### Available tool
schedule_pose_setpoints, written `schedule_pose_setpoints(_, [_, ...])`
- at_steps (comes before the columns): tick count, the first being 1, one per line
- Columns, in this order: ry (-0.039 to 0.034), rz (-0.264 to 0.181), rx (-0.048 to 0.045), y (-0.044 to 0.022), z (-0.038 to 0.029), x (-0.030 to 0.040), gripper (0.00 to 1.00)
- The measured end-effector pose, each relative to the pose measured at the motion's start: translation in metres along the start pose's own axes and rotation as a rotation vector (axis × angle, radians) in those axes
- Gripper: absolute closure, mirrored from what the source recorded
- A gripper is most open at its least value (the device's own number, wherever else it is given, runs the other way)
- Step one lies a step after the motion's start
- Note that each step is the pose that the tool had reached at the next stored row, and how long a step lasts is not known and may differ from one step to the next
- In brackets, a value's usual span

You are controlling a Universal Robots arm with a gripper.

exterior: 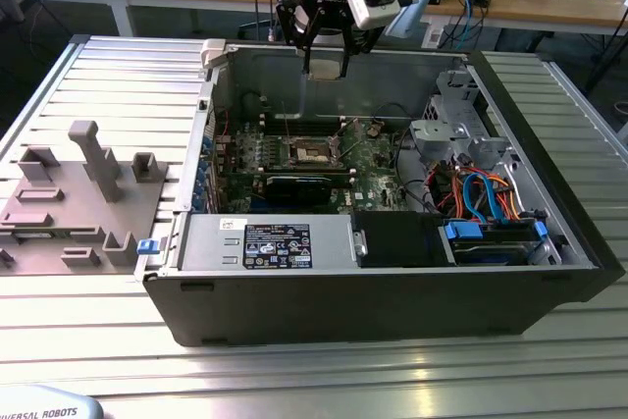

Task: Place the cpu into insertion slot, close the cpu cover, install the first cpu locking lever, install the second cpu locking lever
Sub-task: 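Place the cpu into insertion slot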

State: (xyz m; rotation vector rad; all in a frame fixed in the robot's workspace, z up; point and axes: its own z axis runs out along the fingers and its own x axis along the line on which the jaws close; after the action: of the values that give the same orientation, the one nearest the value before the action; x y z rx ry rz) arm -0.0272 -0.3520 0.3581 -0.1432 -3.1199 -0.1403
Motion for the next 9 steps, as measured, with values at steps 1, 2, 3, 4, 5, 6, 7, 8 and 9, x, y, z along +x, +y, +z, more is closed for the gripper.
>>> schedule_pose_setpoints(1, [0.0,0.001,-0.0001,0.0,0.0,0.0,0.45])
schedule_pose_setpoints(2, [-0.0001,0.001,0.0,0.0,0.0,0.0,0.45])
schedule_pose_setpoints(3, [-0.0001,0.002,0.0,0.0,0.0,0.0,0.45])
schedule_pose_setpoints(4, [-0.0002,0.002,-0.0001,0.0,0.0,0.0,0.45])
schedule_pose_setpoints(5, [-0.0002,0.003,0.0,0.0,0.0,0.0,0.45])
schedule_pose_setpoints(6, [-0.0003,0.003,-0.0001,0.0,0.0,0.0,0.45])
schedule_pose_setpoints(7, [-0.0003,0.004,-0.0001,0.0,0.0,0.0,0.45])
schedule_pose_setpoints(8, [-0.0004,0.004,-0.0001,0.0,0.0,0.0,0.45])
schedule_pose_setpoints(9, [-0.0004,0.005,-0.0001,0.0,0.0,0.0,0.45])
